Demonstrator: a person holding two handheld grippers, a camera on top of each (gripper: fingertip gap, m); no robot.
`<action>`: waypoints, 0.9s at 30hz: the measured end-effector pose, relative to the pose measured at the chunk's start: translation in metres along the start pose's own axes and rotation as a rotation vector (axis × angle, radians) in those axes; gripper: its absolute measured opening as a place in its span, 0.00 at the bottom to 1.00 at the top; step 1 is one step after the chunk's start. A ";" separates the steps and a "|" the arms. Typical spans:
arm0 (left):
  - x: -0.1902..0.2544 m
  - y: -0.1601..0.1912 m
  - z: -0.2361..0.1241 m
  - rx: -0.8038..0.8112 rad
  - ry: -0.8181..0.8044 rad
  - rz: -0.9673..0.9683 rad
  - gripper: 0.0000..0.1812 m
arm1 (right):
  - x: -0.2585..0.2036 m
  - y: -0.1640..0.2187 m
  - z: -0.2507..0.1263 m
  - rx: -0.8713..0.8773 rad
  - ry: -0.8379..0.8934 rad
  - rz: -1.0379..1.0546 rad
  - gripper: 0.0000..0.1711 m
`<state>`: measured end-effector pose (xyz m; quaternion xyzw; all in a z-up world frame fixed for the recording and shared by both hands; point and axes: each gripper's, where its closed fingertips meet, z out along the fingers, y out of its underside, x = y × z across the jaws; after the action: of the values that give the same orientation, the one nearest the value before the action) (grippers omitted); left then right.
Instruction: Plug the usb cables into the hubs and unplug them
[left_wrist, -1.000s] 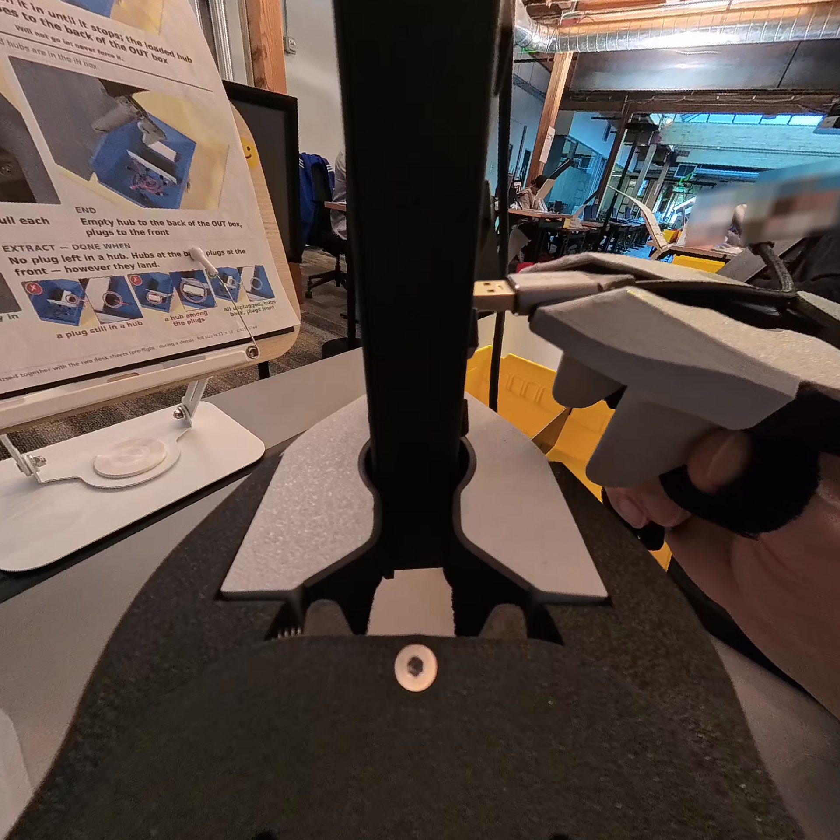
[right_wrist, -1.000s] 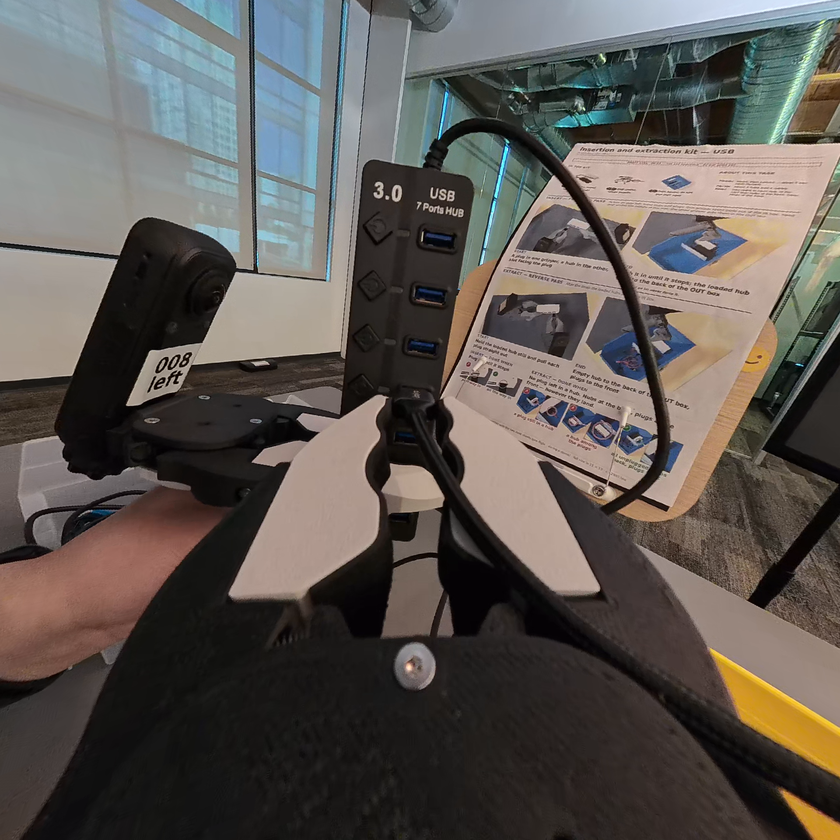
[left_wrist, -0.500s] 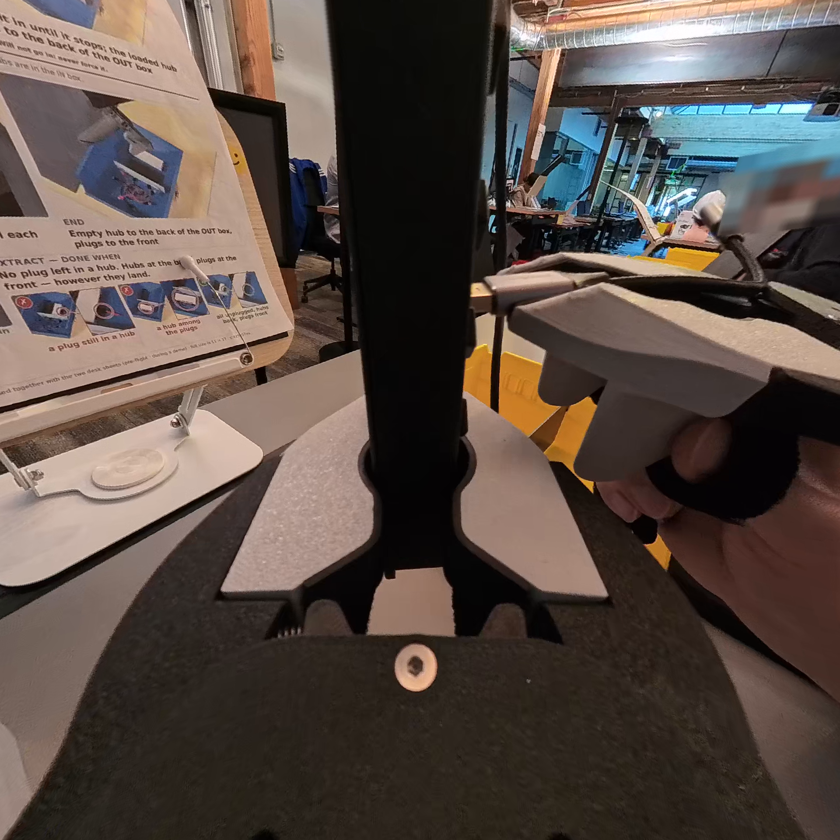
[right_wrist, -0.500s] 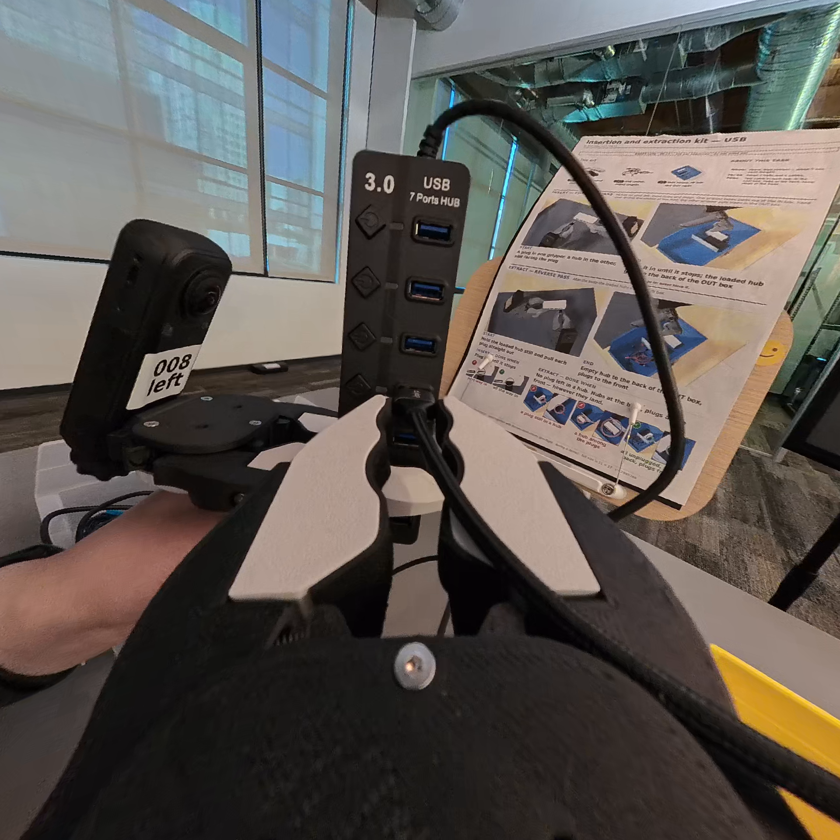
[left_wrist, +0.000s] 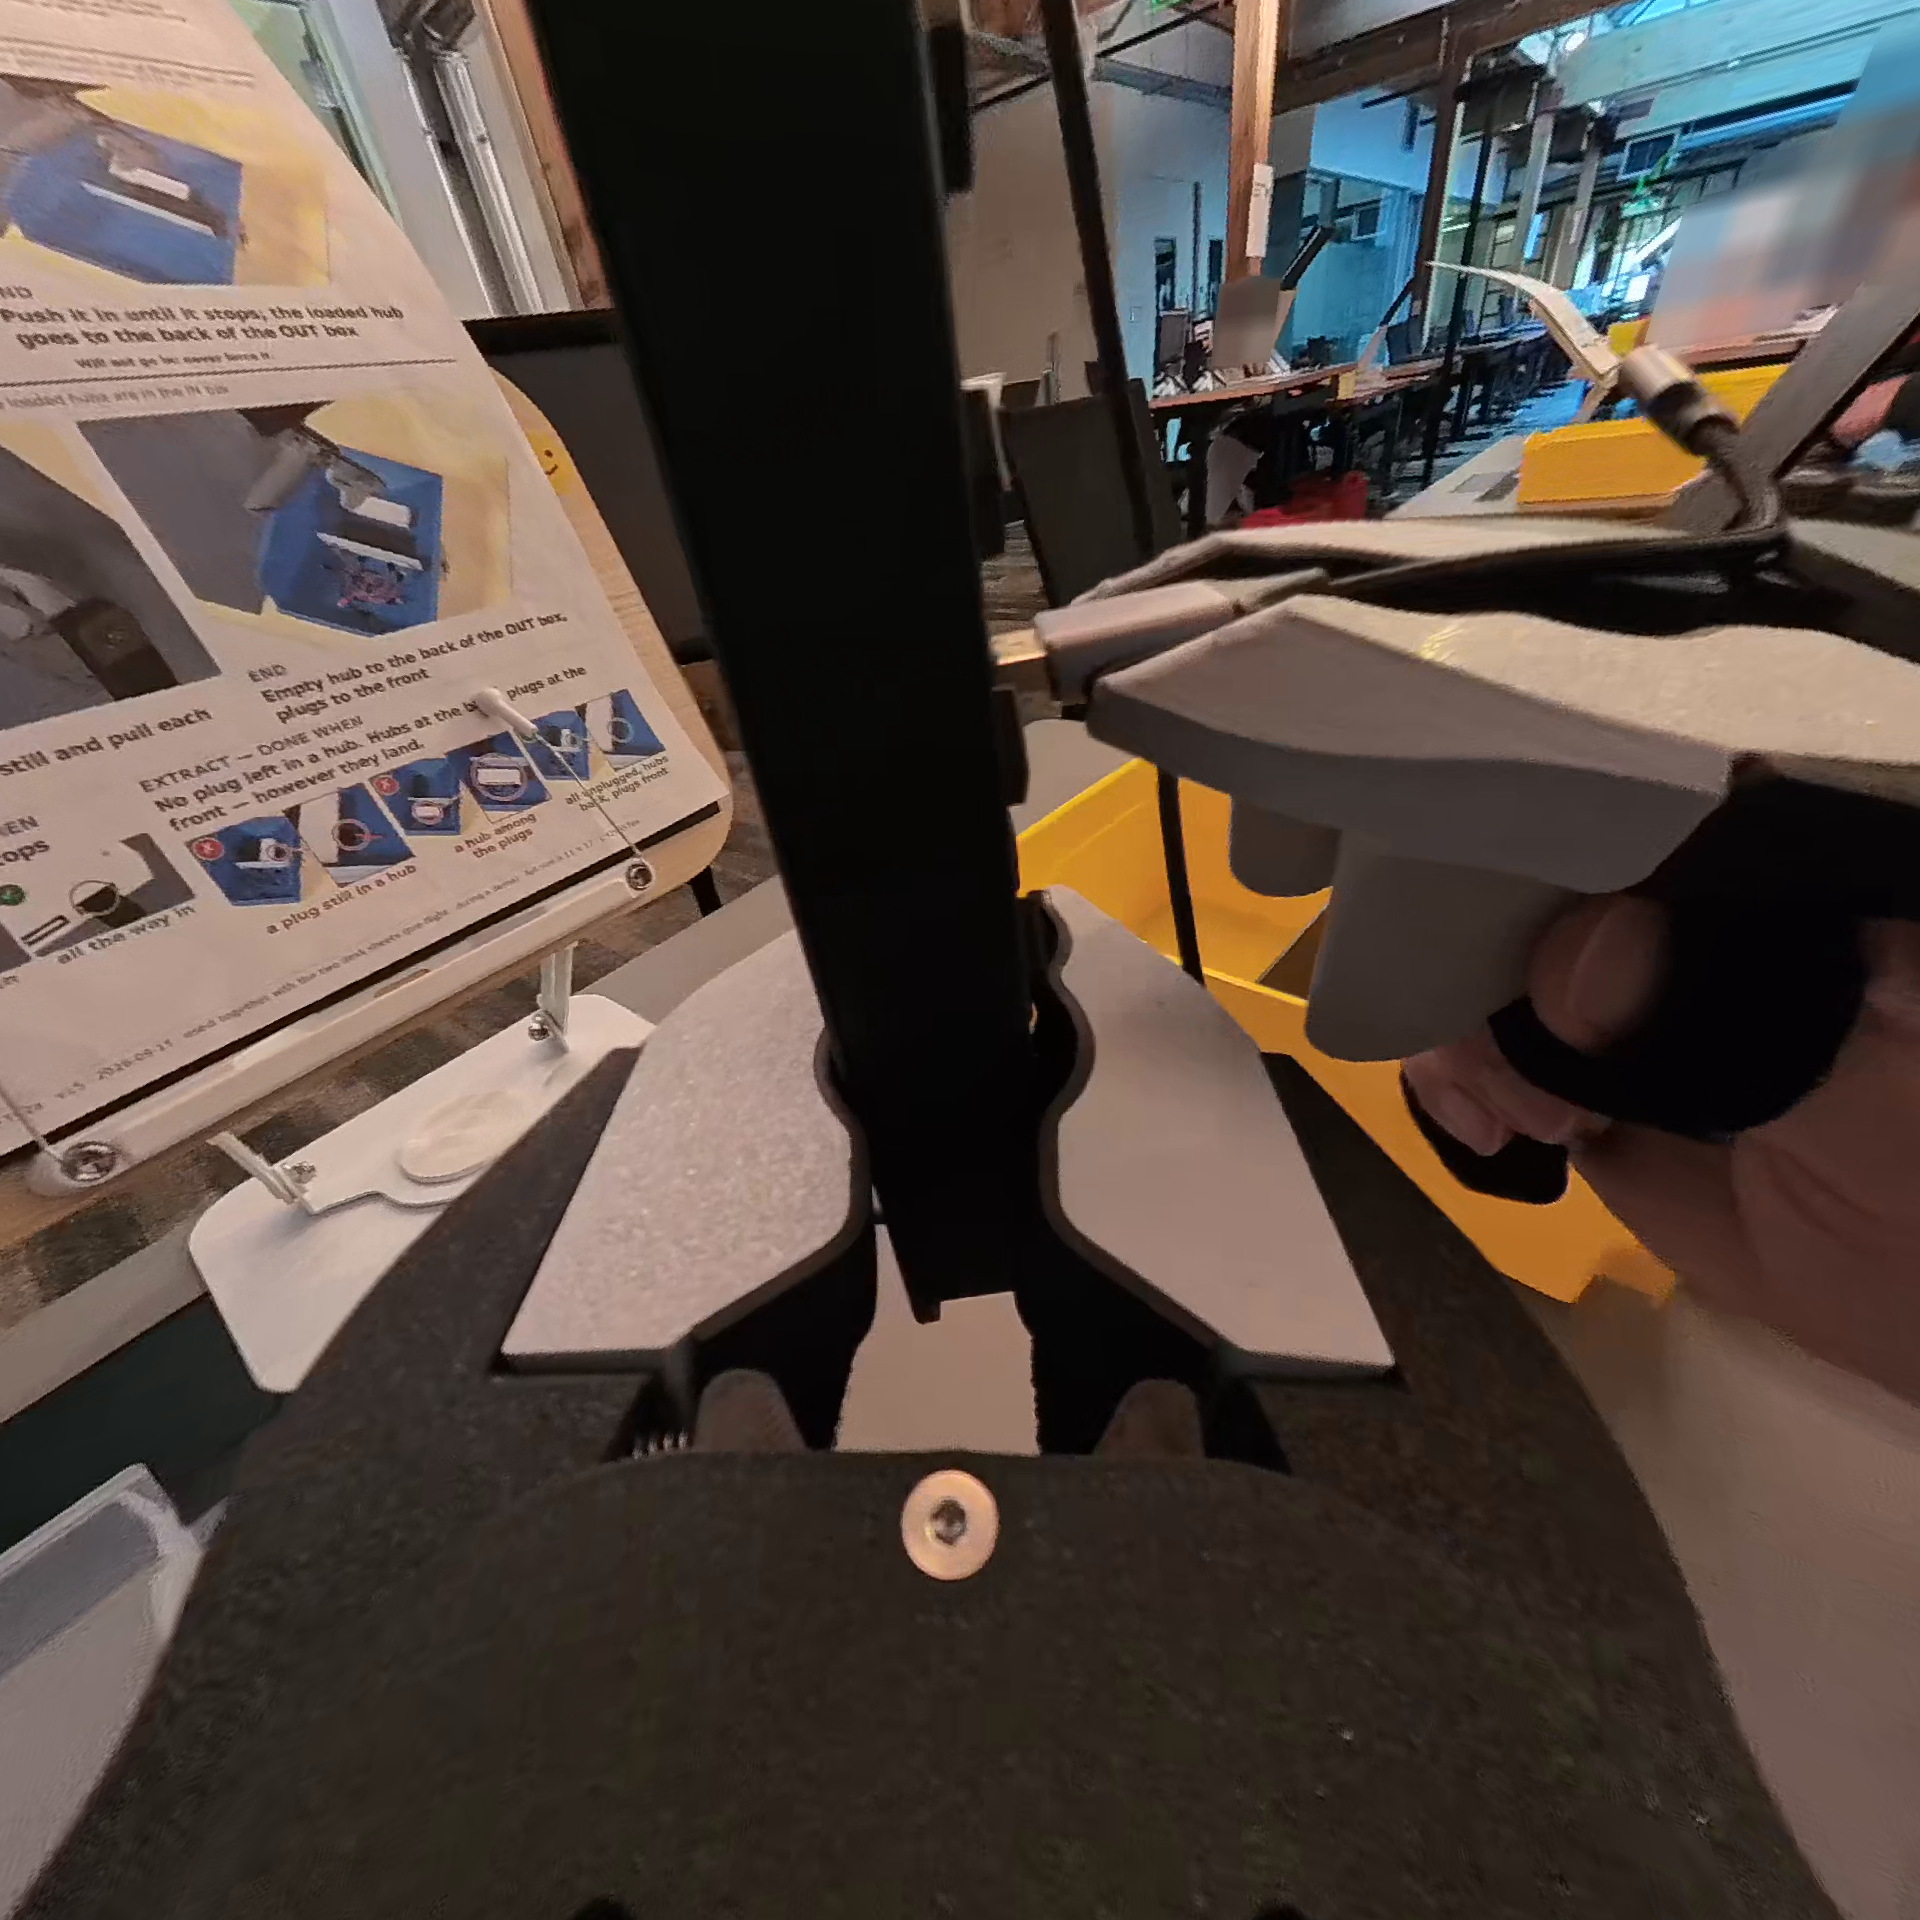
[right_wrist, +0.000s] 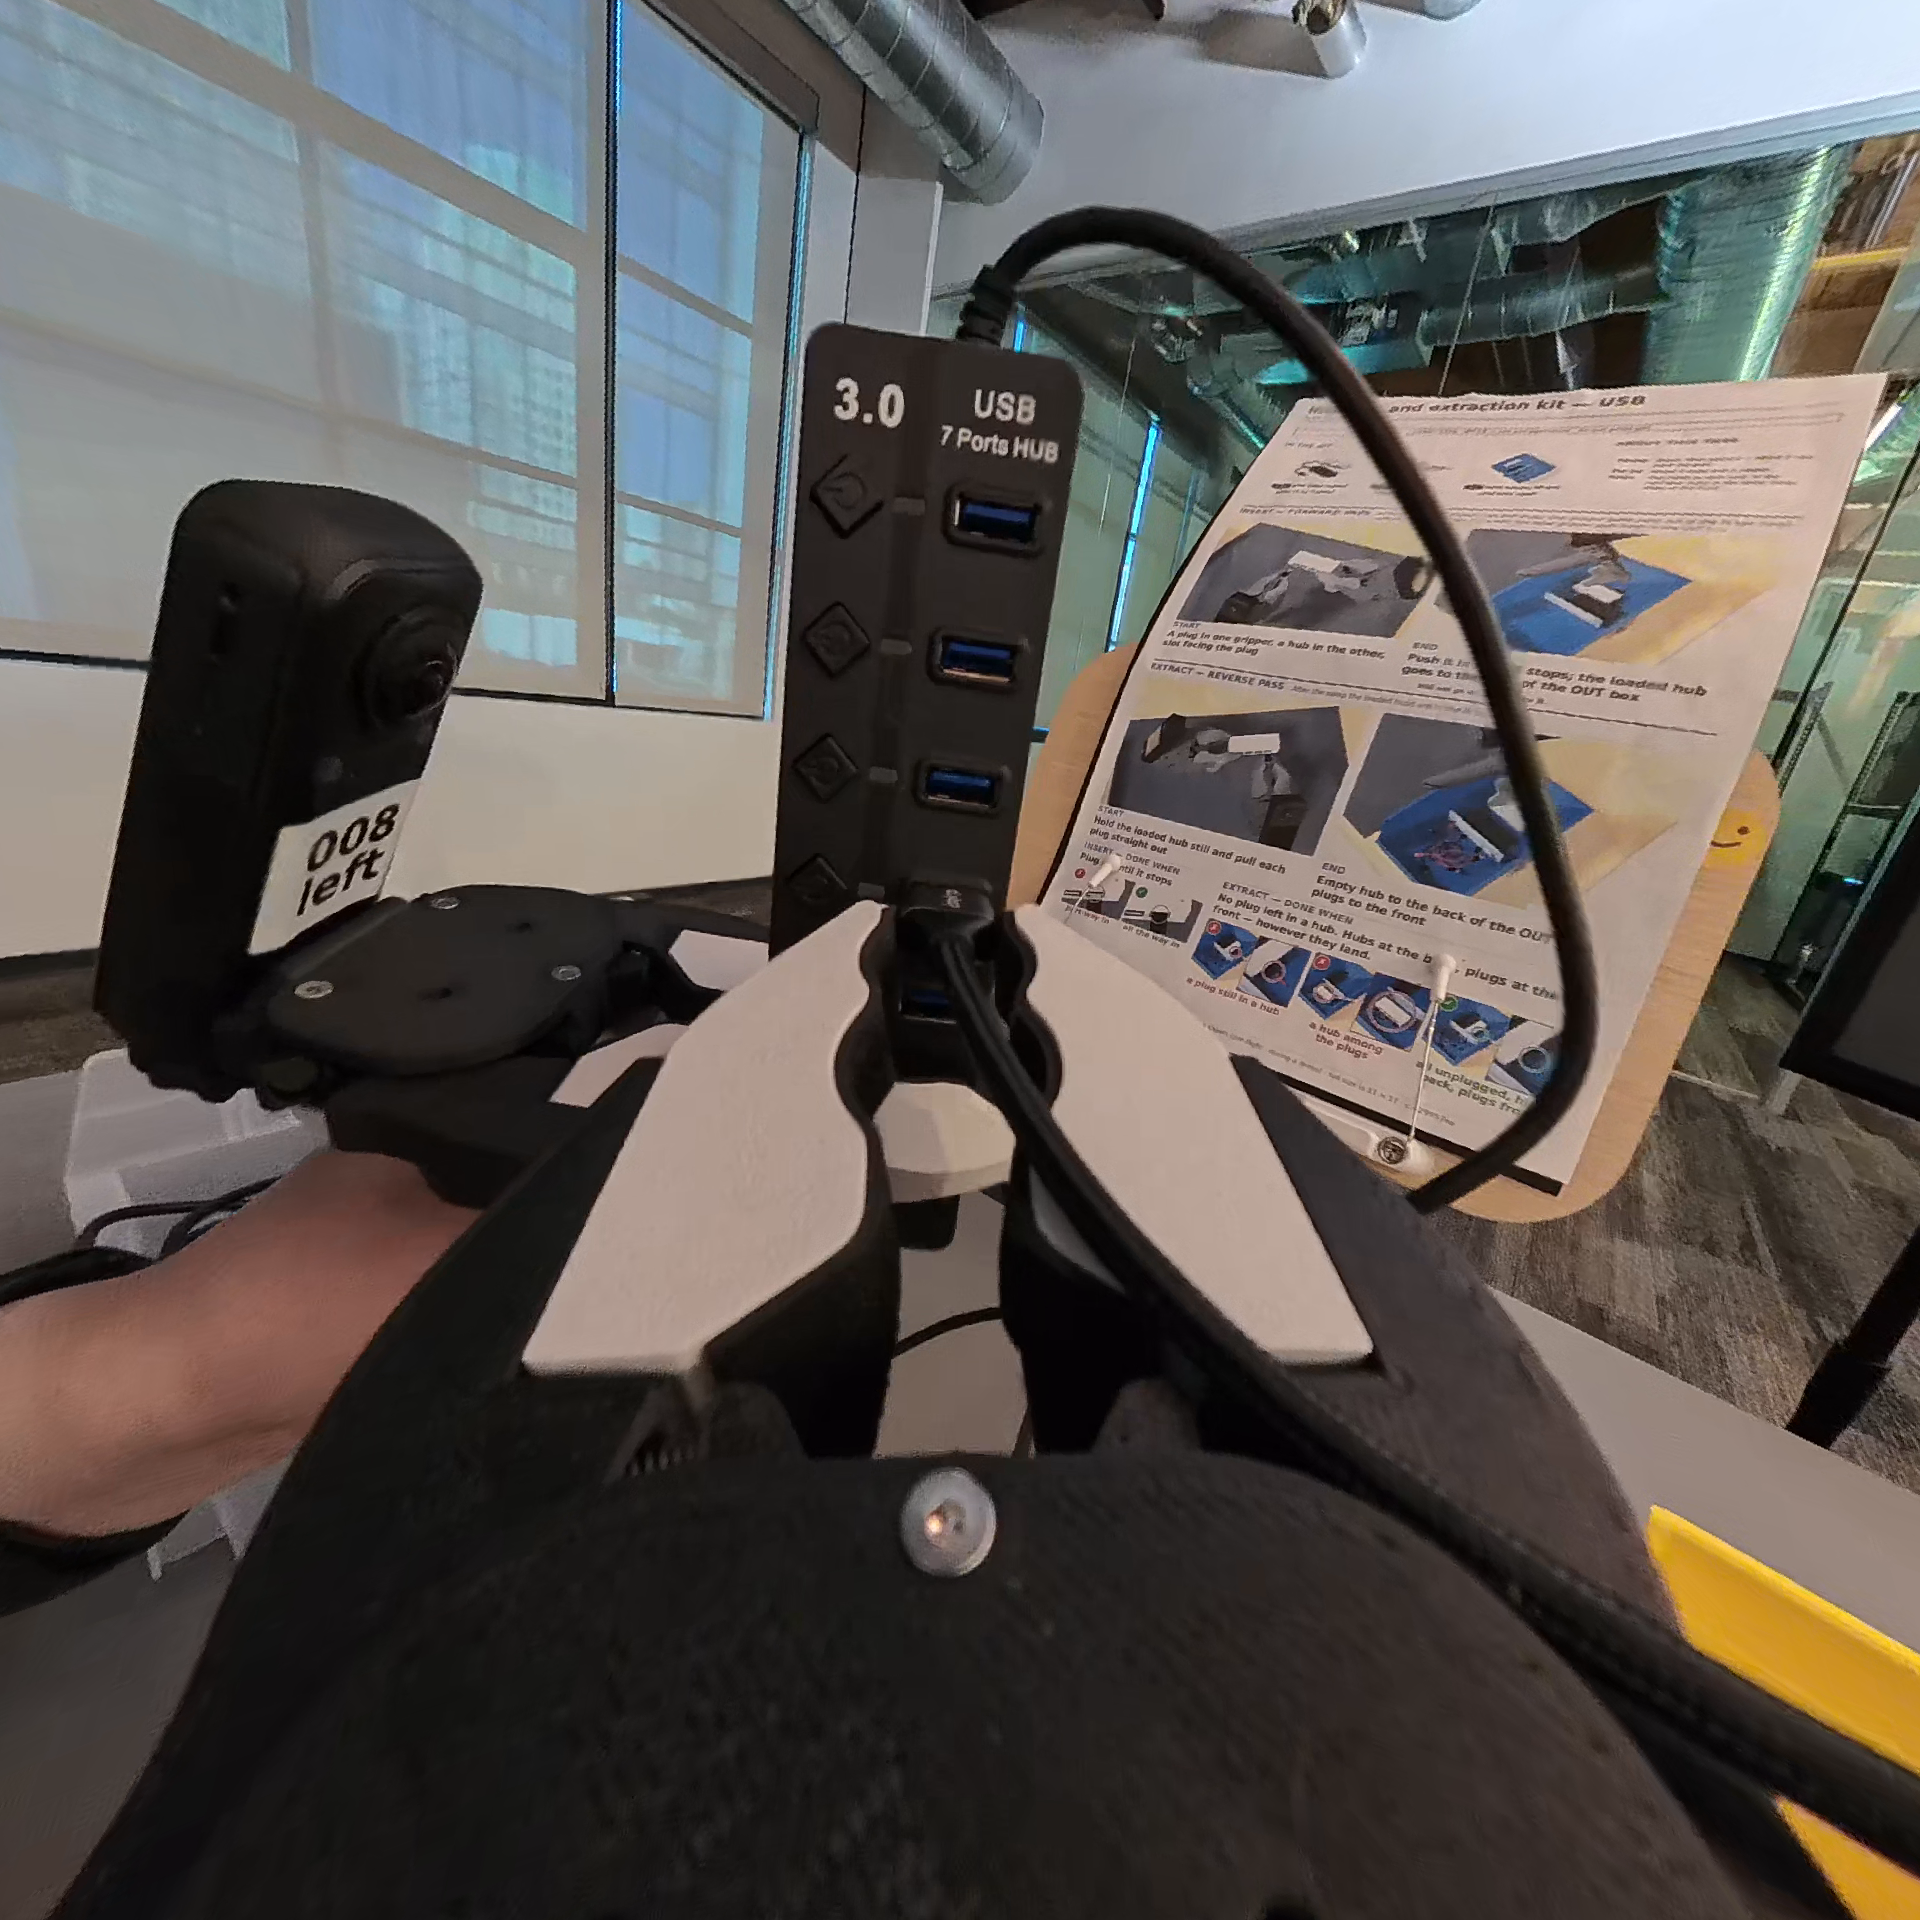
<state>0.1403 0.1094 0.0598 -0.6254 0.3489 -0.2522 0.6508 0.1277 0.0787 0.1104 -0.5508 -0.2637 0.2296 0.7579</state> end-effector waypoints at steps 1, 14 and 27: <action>0.003 0.000 0.000 0.004 0.011 -0.008 0.15 | 0.000 0.000 0.000 0.007 0.003 0.000 0.11; 0.007 -0.004 -0.002 0.001 0.002 0.126 0.16 | -0.003 -0.006 -0.004 0.052 0.004 -0.030 0.11; -0.003 -0.002 -0.001 -0.007 0.005 -0.019 0.14 | -0.002 0.000 0.002 0.023 -0.013 -0.019 0.11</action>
<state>0.1377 0.1107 0.0618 -0.6305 0.3454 -0.2589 0.6452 0.1249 0.0794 0.1109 -0.5378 -0.2714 0.2289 0.7647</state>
